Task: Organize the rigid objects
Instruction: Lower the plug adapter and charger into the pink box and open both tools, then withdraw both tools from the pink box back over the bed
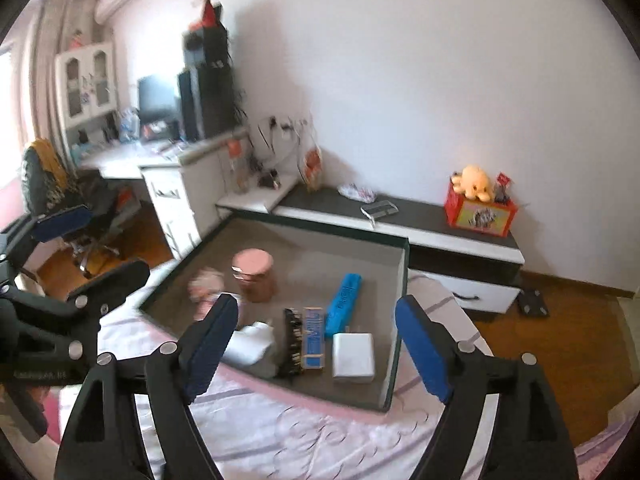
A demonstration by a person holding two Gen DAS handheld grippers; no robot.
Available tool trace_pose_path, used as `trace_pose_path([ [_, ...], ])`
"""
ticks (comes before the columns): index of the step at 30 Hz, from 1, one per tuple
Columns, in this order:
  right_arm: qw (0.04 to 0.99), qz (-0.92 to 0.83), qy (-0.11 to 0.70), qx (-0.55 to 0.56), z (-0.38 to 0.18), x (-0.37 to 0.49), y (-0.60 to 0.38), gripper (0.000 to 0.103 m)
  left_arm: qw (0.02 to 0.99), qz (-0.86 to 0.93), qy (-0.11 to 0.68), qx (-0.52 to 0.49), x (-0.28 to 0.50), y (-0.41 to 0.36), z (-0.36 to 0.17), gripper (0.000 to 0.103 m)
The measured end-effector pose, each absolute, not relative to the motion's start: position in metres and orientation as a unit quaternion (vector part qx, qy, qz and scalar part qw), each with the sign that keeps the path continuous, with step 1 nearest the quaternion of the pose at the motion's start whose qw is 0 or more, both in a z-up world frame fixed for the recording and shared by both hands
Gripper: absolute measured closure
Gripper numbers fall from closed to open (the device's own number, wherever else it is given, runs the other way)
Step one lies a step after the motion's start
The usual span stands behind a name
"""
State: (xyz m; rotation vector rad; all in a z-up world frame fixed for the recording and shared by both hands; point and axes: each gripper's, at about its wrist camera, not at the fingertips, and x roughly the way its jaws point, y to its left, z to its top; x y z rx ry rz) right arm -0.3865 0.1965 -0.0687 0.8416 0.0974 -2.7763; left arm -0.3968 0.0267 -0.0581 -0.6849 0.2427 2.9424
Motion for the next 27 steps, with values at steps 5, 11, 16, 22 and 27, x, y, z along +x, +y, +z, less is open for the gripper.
trace_pose_path([
  [5, 0.110, -0.965, 0.048, 0.231, -0.047, -0.322, 0.188, 0.000, 0.039, 0.978, 0.070, -0.193, -0.337, 0.010, -0.043, 0.000],
  [11, 0.091, -0.977, 0.053, 0.187, -0.033, -0.260, 0.178, 0.000, 0.018, 0.985, 0.074, -0.155, -0.268, 0.006, -0.037, 0.000],
  [16, 0.067, -0.984, 0.062, 0.151, -0.031, -0.211, 0.170, 0.000, 0.029, 0.990, 0.059, -0.127, -0.215, -0.001, -0.036, 0.000],
  [22, 0.060, -0.986, 0.044, 0.152, -0.039, -0.174, 0.170, 0.000, 0.025, 0.990, 0.062, -0.127, -0.176, -0.010, -0.043, 0.000],
  [27, 0.050, -0.987, 0.029, 0.152, -0.044, -0.155, 0.173, 0.000, 0.027, 0.990, 0.056, -0.129, -0.156, -0.018, -0.047, 0.000],
])
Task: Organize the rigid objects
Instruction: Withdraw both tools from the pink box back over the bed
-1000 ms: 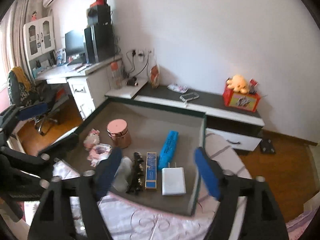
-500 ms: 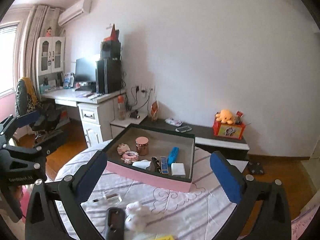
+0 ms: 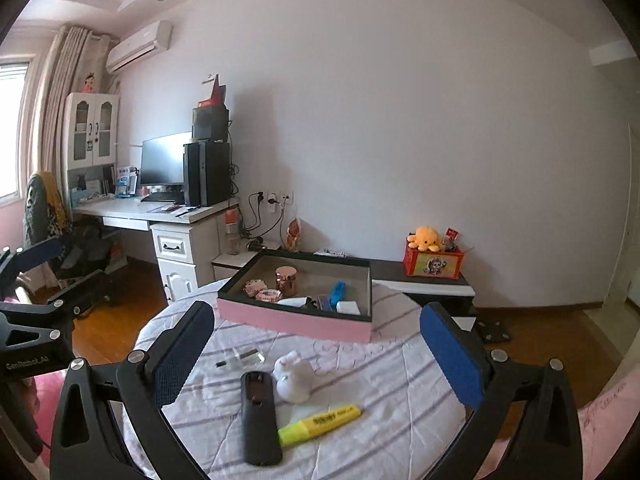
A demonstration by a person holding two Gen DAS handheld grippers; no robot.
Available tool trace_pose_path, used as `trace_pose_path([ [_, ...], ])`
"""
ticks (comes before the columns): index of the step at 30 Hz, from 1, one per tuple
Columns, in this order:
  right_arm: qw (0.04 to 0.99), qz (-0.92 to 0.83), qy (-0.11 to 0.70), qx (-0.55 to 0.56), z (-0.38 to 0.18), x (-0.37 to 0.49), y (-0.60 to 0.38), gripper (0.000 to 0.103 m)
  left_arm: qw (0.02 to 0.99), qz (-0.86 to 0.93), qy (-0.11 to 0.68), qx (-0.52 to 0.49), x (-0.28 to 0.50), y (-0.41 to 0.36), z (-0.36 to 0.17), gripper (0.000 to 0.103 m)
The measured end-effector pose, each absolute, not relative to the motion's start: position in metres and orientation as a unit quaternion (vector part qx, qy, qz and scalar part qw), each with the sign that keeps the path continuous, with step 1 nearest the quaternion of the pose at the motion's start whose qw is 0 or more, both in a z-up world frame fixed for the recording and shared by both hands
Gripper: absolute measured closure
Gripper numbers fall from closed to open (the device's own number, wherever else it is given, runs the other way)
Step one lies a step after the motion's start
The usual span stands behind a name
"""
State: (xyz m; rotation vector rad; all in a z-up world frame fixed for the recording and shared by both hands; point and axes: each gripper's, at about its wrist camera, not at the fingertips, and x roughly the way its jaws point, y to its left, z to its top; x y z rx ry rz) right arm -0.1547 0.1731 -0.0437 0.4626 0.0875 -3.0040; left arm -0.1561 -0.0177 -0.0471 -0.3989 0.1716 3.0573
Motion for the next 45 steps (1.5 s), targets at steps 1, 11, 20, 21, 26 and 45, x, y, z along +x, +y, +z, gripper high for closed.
trace_pose_path([
  [1, 0.048, -0.987, 0.030, 0.151, -0.044, -0.152, 0.173, 0.000, 0.027, 0.990, 0.056, -0.130, -0.153, -0.019, -0.048, 0.000],
  [11, 0.037, -0.985, 0.035, 0.165, -0.053, -0.135, 0.177, 0.000, 0.041, 0.986, 0.066, -0.148, -0.144, -0.016, -0.060, 0.000],
  [20, 0.013, -0.980, 0.024, 0.195, -0.074, -0.142, 0.197, 0.000, 0.048, 0.978, 0.077, -0.186, -0.162, 0.000, -0.081, 0.000],
  [21, 0.013, -0.980, 0.023, 0.198, -0.077, -0.144, 0.199, 0.000, 0.052, 0.977, 0.078, -0.193, -0.166, 0.004, -0.085, 0.000],
  [26, 0.007, -0.975, 0.010, 0.223, -0.097, -0.155, 0.213, 0.000, 0.069, 0.968, 0.090, -0.226, -0.183, 0.025, -0.106, 0.000],
  [45, -0.011, -0.945, -0.034, 0.324, -0.173, -0.201, 0.258, 0.000, 0.155, 0.898, 0.113, -0.395, -0.243, 0.100, -0.218, 0.000],
])
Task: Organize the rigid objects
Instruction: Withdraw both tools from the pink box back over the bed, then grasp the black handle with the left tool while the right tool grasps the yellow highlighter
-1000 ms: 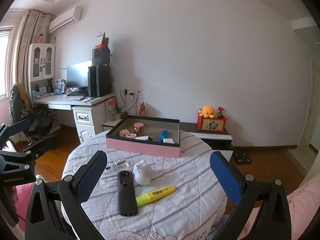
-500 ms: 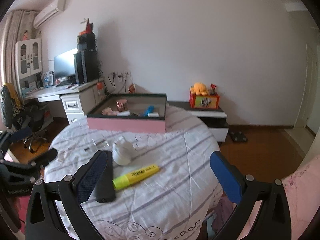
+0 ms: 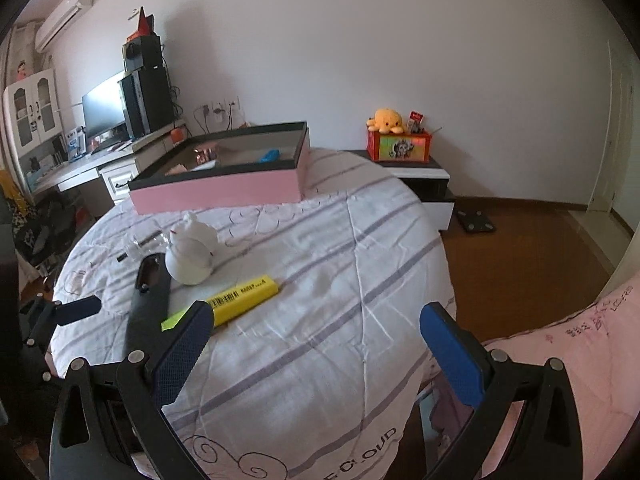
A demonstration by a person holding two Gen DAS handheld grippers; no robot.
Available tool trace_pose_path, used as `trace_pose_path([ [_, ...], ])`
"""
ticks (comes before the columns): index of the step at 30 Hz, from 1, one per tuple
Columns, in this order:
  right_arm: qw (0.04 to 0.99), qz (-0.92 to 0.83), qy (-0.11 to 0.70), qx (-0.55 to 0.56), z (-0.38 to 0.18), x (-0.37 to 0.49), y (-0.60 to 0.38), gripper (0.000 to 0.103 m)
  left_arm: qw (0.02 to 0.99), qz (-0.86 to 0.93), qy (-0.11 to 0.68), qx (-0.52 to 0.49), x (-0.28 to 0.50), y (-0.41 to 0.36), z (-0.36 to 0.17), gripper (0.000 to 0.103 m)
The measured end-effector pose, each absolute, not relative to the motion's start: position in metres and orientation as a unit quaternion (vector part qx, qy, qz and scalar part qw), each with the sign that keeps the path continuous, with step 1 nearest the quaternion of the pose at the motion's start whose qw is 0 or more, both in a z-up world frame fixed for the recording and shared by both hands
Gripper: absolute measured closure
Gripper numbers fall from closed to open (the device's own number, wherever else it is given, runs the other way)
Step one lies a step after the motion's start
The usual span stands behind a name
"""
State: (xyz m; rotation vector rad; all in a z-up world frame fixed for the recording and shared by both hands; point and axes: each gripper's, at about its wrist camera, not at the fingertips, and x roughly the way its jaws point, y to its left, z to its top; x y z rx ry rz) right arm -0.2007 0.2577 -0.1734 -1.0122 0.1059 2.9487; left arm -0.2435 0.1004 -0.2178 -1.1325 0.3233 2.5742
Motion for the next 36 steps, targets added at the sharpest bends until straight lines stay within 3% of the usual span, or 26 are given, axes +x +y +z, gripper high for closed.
trace_pose_path([
  [16, -0.028, 0.927, 0.039, -0.372, -0.198, -0.231, 0.210, 0.000, 0.129, 0.902, 0.071, -0.405, -0.236, 0.025, -0.217, 0.000],
  [23, -0.011, 0.914, 0.022, -0.406, -0.212, -0.257, 0.185, 0.000, 0.135, 0.903, 0.074, -0.401, -0.236, 0.023, -0.219, 0.000],
  [27, 0.018, 0.911, -0.038, -0.411, -0.217, -0.255, 0.187, 0.000, 0.139, 0.904, 0.067, -0.399, -0.241, 0.024, -0.217, 0.000],
  [33, 0.072, 0.914, -0.054, -0.396, -0.208, -0.240, 0.224, 0.000, 0.141, 0.902, 0.042, -0.406, -0.260, 0.032, -0.222, 0.000],
  [36, 0.045, 0.922, -0.026, -0.383, -0.203, -0.241, 0.235, 0.001, 0.148, 0.903, 0.036, -0.403, -0.269, 0.041, -0.225, 0.000],
])
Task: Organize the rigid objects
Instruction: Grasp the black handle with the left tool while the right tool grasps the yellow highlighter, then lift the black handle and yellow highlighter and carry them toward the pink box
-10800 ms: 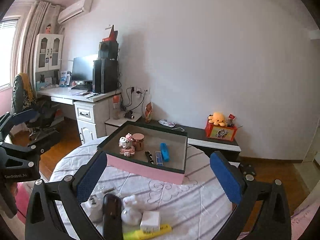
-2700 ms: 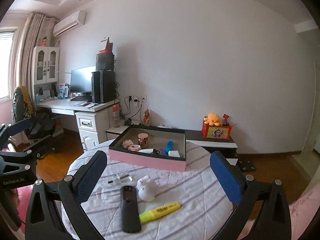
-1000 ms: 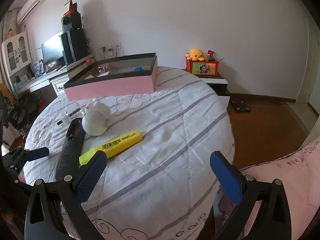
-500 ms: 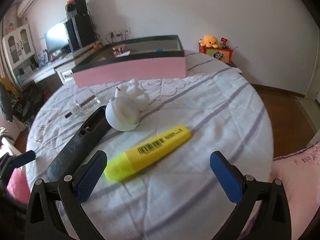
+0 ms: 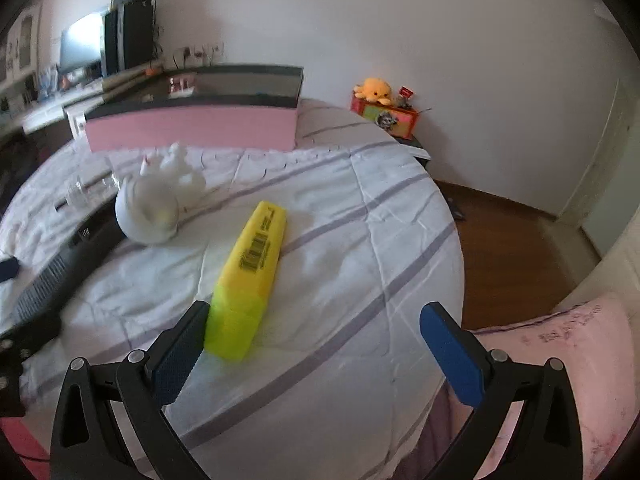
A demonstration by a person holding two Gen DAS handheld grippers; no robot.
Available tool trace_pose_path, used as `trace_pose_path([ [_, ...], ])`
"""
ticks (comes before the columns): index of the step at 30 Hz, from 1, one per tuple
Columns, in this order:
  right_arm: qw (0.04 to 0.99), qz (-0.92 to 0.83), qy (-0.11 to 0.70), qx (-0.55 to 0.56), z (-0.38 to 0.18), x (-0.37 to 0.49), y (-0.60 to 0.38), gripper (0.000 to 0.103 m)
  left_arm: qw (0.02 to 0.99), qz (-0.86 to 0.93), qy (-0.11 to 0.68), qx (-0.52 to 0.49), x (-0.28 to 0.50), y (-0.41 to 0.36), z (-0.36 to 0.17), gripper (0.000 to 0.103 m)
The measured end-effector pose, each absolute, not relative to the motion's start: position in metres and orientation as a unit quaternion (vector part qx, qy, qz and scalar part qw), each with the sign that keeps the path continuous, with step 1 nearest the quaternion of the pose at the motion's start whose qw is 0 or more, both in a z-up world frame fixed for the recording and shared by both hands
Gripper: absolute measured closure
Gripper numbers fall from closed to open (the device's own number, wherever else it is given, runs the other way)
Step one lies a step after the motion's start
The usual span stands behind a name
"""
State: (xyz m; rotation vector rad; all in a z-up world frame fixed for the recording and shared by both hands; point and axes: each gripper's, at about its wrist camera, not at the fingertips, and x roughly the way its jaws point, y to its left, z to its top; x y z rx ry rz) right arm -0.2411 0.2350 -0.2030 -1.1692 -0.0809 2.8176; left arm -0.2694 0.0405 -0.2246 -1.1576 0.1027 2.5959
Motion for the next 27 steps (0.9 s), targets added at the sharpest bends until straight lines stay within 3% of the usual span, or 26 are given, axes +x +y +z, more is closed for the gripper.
trace_pose_path([
  [3, 0.004, 0.925, -0.005, -0.380, -0.205, -0.252, 0.237, 0.008, 0.140, 0.905, 0.076, -0.394, -0.275, 0.055, -0.228, 0.001],
  [5, -0.011, 0.921, -0.008, -0.389, -0.210, -0.261, 0.231, 0.026, 0.145, 0.907, 0.077, -0.389, -0.279, 0.059, -0.228, 0.015],
  [6, -0.013, 0.921, -0.010, -0.390, -0.212, -0.264, 0.229, 0.041, 0.148, 0.908, 0.071, -0.385, -0.279, 0.060, -0.227, 0.019],
  [8, -0.014, 0.921, -0.010, -0.388, -0.212, -0.269, 0.225, 0.043, 0.160, 0.907, 0.068, -0.384, -0.282, 0.062, -0.226, 0.041],
  [9, -0.017, 0.921, -0.012, -0.388, -0.212, -0.271, 0.224, 0.047, 0.162, 0.907, 0.069, -0.384, -0.284, 0.064, -0.225, 0.043],
  [11, -0.024, 0.921, -0.020, -0.388, -0.212, -0.273, 0.221, 0.056, 0.170, 0.905, 0.063, -0.385, -0.286, 0.066, -0.223, 0.058],
  [12, -0.030, 0.922, -0.026, -0.385, -0.209, -0.270, 0.220, 0.075, 0.175, 0.904, 0.059, -0.386, -0.285, 0.066, -0.222, 0.059],
  [27, -0.031, 0.932, -0.020, -0.360, -0.218, -0.266, 0.224, 0.075, 0.192, 0.903, 0.077, -0.377, -0.284, 0.070, -0.226, 0.056],
])
